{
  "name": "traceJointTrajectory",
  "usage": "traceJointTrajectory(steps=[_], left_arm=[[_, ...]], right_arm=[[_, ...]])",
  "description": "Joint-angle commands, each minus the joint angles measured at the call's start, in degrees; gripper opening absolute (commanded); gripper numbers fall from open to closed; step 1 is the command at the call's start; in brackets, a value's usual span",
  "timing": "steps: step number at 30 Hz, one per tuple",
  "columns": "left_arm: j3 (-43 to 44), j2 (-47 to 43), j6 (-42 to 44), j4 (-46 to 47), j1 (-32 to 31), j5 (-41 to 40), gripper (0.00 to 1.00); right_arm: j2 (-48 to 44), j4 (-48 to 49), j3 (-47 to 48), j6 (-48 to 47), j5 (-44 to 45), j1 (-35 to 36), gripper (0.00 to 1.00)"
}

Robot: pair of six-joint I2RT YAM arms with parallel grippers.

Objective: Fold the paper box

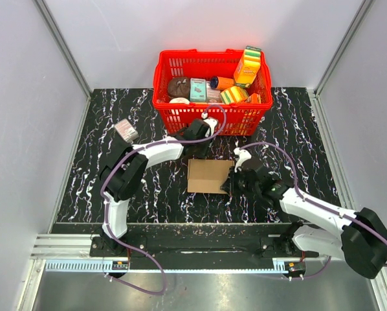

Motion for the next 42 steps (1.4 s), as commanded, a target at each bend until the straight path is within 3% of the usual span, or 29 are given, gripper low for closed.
traceJointTrajectory(steps=[1, 22, 42], left_arm=[[1.59, 0.96, -0.08, 0.64, 0.26, -1.52, 0.39], [-10.80, -6.94, -2.80, -1.65, 0.26, -3.28, 0.37], [-23.73, -18.63, -9.83, 3.01, -2.63, 1.82, 0.34]], right_arm=[[1.46, 5.99, 2.32, -0.68, -1.37, 0.32, 0.01], [0.67, 4.14, -0.23, 0.90, -1.81, 0.49, 0.00], [-3.81, -13.69, 2.76, 4.59, 10.93, 0.49, 0.01]])
